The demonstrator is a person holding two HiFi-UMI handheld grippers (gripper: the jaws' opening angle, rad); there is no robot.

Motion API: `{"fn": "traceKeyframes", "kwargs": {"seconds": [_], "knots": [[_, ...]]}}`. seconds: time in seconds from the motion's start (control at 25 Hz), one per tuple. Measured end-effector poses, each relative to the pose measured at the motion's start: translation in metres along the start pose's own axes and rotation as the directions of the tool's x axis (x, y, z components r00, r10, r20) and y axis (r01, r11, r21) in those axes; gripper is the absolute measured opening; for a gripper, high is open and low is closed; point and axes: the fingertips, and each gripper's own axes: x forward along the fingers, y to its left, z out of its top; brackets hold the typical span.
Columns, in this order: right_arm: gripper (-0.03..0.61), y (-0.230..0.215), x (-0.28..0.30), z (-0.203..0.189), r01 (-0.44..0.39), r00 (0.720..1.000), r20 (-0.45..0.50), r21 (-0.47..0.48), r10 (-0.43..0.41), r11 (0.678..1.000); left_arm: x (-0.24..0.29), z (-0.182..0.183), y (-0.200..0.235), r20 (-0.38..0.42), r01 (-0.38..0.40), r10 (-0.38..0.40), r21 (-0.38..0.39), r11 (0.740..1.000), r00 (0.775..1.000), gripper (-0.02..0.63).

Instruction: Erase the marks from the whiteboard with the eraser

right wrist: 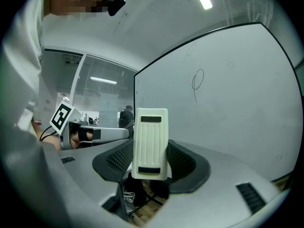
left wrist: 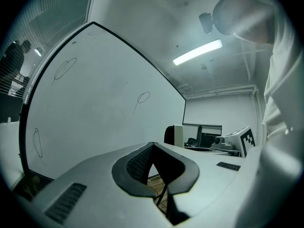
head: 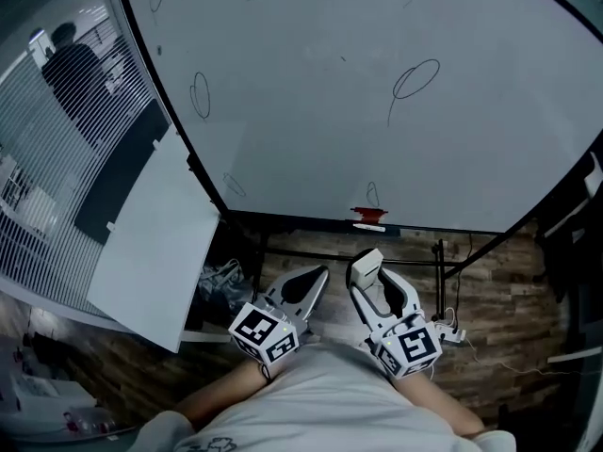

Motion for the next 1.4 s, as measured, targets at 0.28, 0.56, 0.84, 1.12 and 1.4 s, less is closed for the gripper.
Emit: {"fn": "traceKeyframes", "kwargs": {"seconds": [0.28, 0.56, 0.84, 1.12, 1.4], "knots": [[0.231, -0.05, 0.003, -0.006, -0.024, 1.0, -0.007, 0.022, 0.024, 0.999, 0.052, -0.01, -0.014, -0.001, 0.014, -0.014, 0.027, 1.0, 1.0, 0.006], [0.232, -0.072, 0.024, -0.01, -0.027, 0.999, -0.021, 0.041, 0.028, 0.999, 0.078, -0.007, 0.014, -0.005, -0.004, 0.004, 0.01, 1.0, 1.0, 0.006], [0.231, -0.096, 0.064, -0.009, 0.054, 0.999, -0.008, 0.08, -0.054, 0.995, 0.107, 0.005, 0.053, -0.031, 0.075, -0.074, 0.022, 0.997, 0.997, 0.006], [0.231, -0.128, 0.104, -0.007, 0.174, 0.984, 0.002, 0.151, -0.177, 0.973, 0.137, 0.022, 0.093, -0.054, 0.171, -0.169, 0.034, 0.985, 0.984, 0.006], [0.231, -0.154, 0.139, -0.005, 0.28, 0.955, 0.017, 0.265, -0.295, 0.923, 0.15, 0.037, 0.133, -0.082, 0.246, -0.242, 0.043, 0.968, 0.967, 0.006]]}}
